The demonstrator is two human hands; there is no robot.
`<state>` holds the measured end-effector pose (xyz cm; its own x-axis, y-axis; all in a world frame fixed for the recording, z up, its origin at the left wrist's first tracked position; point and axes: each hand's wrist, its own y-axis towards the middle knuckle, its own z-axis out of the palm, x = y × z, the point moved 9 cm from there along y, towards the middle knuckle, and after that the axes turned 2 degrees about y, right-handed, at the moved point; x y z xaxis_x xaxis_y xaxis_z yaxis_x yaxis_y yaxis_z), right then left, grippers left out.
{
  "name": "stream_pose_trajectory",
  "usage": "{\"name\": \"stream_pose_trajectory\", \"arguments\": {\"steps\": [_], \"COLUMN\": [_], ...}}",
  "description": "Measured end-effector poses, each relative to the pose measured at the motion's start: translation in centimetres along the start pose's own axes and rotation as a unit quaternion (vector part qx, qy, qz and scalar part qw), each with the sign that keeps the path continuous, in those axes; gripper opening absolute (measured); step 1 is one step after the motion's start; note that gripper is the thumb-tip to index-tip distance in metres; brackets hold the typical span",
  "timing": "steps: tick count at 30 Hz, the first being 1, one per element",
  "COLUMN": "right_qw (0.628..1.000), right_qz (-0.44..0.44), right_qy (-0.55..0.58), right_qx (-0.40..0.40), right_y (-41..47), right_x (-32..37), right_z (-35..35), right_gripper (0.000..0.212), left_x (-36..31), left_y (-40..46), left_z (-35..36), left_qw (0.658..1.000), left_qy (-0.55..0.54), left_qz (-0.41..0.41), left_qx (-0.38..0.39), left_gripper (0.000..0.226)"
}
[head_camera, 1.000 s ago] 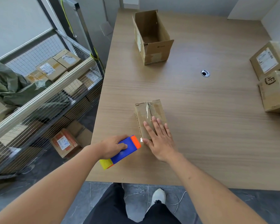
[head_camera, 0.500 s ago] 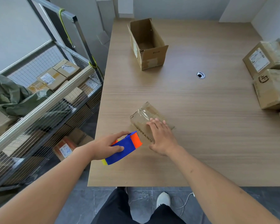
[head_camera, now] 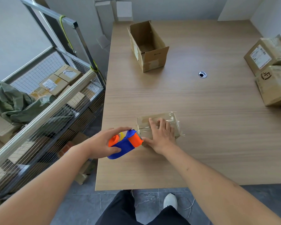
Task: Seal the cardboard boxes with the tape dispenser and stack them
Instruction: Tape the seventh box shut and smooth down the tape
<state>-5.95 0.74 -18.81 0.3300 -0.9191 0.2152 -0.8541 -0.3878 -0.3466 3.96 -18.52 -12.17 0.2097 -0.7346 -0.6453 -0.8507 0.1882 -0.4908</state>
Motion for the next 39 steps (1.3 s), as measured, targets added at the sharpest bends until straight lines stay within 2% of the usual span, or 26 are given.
{"name": "stream_pose_trajectory", "arguments": {"steps": [5,9,13,19,23,26,28,30,32,33,36,39], "right_qw": [1.0,0.991,0.982,0.986,0.981,0.979,0.977,0.962,0.911,0.885,0.836,0.827], "right_qz": [-0.015,-0.119,-0.165,-0.166,-0.194,-0.198,-0.211,-0.196,-0.151,-0.137,-0.125,-0.111], "right_qy": [0.005,-0.017,-0.032,-0.016,-0.028,-0.039,0.023,0.188,0.383,0.442,0.526,0.546], "right_qx": [0.002,0.06,0.091,0.002,-0.017,-0.003,0.007,-0.001,0.026,0.049,0.096,0.077], "right_y": [-0.1,0.0,-0.1,0.0,-0.6,-0.9,-1.2,-1.7,-2.3,-2.8,-3.8,-4.5], "right_x": [1.1,1.2,0.3,0.5,1.3,1.7,2.2,2.2,2.1,2.3,2.7,1.8], "right_z": [0.4,0.8,0.8,0.7,0.6,0.3,-0.4,-2.0,-2.9,-3.1,-2.7,-2.7], "right_gripper": [0.107,0.101,0.099,0.085,0.083,0.078,0.073,0.057,0.036,0.027,0.017,0.014], "left_x": [1.3,1.9,1.9,1.5,1.5,0.9,0.4,-0.1,-0.6,-0.9,-1.8,-2.8], "left_y": [-0.2,-0.3,-0.3,-0.2,-0.3,-0.5,-0.7,-0.8,-0.9,-1.0,-1.1,-1.3], "left_z": [-0.8,-0.9,-0.7,0.3,0.9,1.3,1.3,1.3,1.3,1.4,1.7,2.4], "left_qw": [1.0,0.999,0.999,0.999,0.999,0.999,0.999,1.0,1.0,1.0,1.0,0.999], "left_qy": [0.017,0.028,0.039,0.033,0.028,0.023,0.019,0.013,0.012,0.011,0.001,-0.006], "left_qz": [-0.006,-0.01,-0.006,0.003,0.003,0.008,0.013,0.015,0.019,0.021,0.027,0.038], "left_qx": [0.006,0.02,0.029,0.04,0.041,0.04,0.031,0.019,0.011,0.009,0.008,0.008], "left_gripper": [0.083,0.083,0.084,0.083,0.083,0.083,0.083,0.083,0.083,0.083,0.083,0.082]}}
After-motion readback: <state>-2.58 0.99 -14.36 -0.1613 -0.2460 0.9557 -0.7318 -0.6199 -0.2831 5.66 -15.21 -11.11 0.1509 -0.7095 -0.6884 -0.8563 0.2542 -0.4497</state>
